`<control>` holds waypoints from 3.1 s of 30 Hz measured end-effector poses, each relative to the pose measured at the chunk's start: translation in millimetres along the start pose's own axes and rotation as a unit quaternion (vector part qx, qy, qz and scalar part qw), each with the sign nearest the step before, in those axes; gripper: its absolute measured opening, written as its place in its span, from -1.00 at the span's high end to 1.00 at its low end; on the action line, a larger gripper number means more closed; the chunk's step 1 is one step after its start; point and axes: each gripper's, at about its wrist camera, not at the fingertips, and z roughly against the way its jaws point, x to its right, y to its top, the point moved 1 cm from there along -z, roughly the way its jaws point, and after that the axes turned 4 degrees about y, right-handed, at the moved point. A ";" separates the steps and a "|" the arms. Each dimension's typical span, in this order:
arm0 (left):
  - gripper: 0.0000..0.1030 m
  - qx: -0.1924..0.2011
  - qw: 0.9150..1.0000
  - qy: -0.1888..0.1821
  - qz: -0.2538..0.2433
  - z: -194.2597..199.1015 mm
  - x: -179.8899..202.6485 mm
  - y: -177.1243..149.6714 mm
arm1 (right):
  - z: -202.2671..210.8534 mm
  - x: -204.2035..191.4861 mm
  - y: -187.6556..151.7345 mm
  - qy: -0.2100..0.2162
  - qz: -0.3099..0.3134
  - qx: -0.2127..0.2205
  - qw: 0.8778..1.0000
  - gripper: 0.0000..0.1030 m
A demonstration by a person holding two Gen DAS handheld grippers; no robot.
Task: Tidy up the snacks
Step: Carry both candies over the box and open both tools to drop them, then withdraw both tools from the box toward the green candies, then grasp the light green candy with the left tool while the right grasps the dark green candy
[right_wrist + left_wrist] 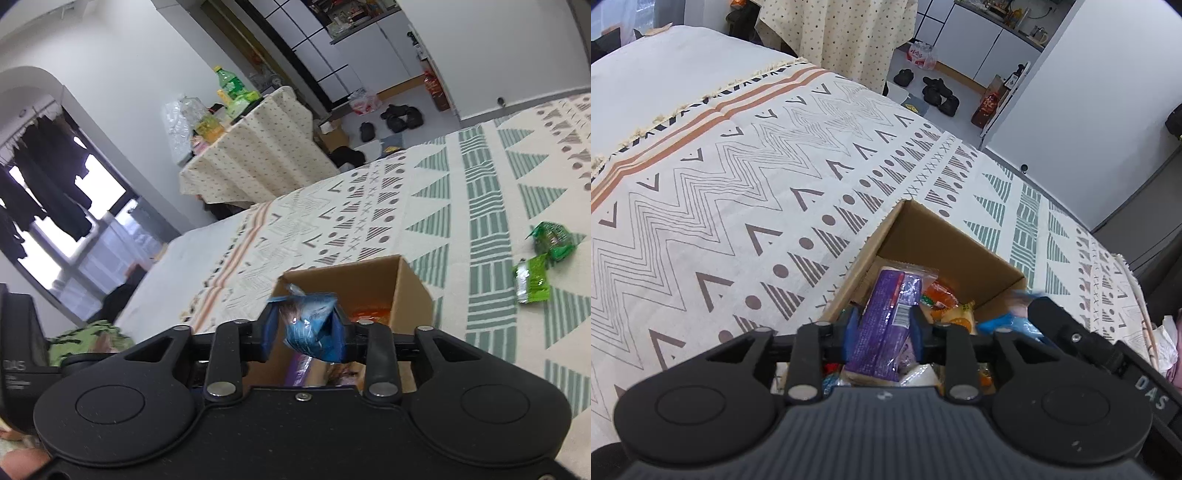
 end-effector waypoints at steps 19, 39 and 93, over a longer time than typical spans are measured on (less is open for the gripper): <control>-0.68 -0.018 0.999 0.028 -0.036 21.4 29.2 -6.9 | 49.9 16.8 5.2 -0.061 0.003 0.016 0.998 -0.89; -1.00 0.023 0.996 -0.017 -0.084 54.7 100.3 -25.6 | 111.7 54.3 34.2 -0.094 0.000 0.060 0.994 -1.00; -0.93 -0.049 0.983 -0.059 -0.169 -101.1 234.6 -50.5 | 101.7 191.2 48.3 -0.150 -0.122 0.059 0.979 -0.97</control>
